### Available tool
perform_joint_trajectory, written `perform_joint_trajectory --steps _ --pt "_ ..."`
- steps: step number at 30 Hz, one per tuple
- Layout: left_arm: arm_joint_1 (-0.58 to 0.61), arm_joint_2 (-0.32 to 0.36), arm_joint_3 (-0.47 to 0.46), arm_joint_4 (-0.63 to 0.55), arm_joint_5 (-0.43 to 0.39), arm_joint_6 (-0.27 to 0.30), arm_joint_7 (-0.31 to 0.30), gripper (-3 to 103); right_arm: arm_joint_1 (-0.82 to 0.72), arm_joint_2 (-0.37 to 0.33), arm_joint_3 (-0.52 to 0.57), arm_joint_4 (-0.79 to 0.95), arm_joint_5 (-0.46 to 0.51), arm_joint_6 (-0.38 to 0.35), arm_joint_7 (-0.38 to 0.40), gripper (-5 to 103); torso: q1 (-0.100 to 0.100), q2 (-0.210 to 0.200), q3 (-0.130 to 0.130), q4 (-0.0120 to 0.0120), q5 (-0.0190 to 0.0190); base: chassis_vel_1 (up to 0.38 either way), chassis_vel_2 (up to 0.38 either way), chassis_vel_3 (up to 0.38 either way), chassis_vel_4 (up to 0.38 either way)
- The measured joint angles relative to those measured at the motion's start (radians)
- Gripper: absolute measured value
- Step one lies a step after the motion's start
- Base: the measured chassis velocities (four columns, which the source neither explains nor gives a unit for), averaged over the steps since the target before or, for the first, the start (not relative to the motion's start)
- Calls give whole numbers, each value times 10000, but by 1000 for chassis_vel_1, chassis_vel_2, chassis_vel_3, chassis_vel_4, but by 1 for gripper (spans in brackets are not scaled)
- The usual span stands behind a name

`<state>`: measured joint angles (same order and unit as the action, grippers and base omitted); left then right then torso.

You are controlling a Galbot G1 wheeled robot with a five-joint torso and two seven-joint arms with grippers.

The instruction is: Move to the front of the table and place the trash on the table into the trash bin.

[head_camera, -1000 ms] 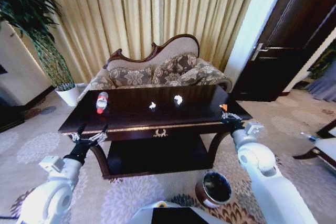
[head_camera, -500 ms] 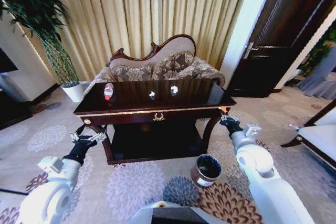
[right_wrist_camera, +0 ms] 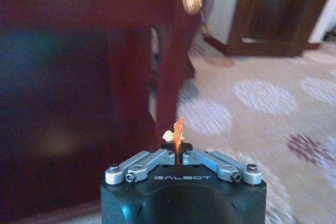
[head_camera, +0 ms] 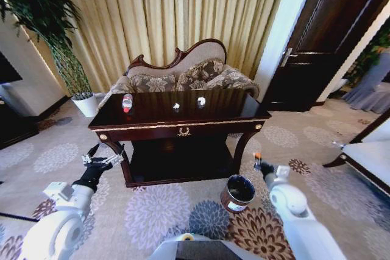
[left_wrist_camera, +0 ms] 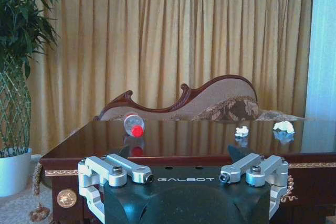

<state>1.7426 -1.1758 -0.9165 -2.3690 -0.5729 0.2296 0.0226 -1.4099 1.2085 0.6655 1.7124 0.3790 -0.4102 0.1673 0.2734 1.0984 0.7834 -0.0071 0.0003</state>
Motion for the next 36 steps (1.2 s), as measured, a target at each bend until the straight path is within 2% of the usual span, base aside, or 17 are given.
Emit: perform_joint_trajectory --steps 4,10,12,15,18,19,20,21,23,24,26,27,29,31,32,35,36 --pt "-17 -28 93 21 38 -10 -6 100 436 479 -58 -1273 -546 189 -163 2 -5 5 -2 0 -3 0 0 0 0" --pt "-28 -120 248 59 158 -25 -6 100 1101 1021 -308 -2148 -937 525 -119 1 -2 3 0 2 -3 0 0 0 0" --pt "-18 -173 305 58 205 -33 -2 100 1501 1204 -379 -2562 -1163 675 -12 12 -3 4 -1 3 -3 0 0 0 0" --pt "0 -193 309 42 215 -37 1 100 1655 1259 -390 -2723 -1279 699 18 17 -4 4 -1 5 -3 0 0 0 0" --pt "56 -200 196 14 214 -77 43 100 1767 1215 -398 -2842 -1383 710 57 38 -3 4 -1 0 -3 0 0 0 0" --pt "56 -200 196 14 214 -77 43 100 1767 1215 -398 -2842 -1383 710 57 38 -3 4 -1 0 -3 0 0 0 0" --pt "49 -201 186 28 214 -81 44 100 1736 1183 -392 -2830 -1420 716 57 44 -3 4 -1 0 -3 0 0 0 0" --pt "49 -201 186 28 214 -81 44 100 1736 1183 -392 -2830 -1420 716 57 44 -3 4 -1 0 -3 0 0 0 0" --pt "21 -232 227 33 215 -85 43 100 1628 1125 -358 -2630 -1452 1000 120 54 -3 4 -1 -1 -2 0 0 0 0" --pt "21 -232 227 33 215 -85 43 100 1628 1125 -358 -2630 -1452 1000 120 54 -3 4 -1 -1 -2 0 0 0 0" --pt "19 -252 250 6 217 -85 37 100 1373 997 -320 -1832 -1208 1641 19 65 -3 3 -1 0 -2 0 0 0 0" --pt "19 -252 250 6 217 -85 37 100 1373 997 -320 -1832 -1208 1641 19 65 -3 3 -1 0 -2 0 0 0 0" --pt "21 -250 238 -3 217 -86 33 100 1066 814 -294 -521 -744 2002 -203 77 -3 4 -1 -1 -4 0 0 0 0" --pt "20 -239 217 -3 217 -89 26 100 925 726 -316 541 -329 2028 -114 82 -3 4 -1 0 -4 0 0 0 0" --pt "20 -239 217 -3 217 -89 26 100 925 726 -316 541 -329 2028 -114 82 -3 4 -1 0 -4 0 0 0 0" --pt "17 -227 207 -2 214 -96 22 100 715 505 -440 2706 472 1845 113 96 -3 4 -1 2 -6 0 0 0 0" --pt "17 -227 207 -2 214 -96 22 100 715 505 -440 2706 472 1845 113 96 -3 4 -1 2 -6 0 0 0 0"
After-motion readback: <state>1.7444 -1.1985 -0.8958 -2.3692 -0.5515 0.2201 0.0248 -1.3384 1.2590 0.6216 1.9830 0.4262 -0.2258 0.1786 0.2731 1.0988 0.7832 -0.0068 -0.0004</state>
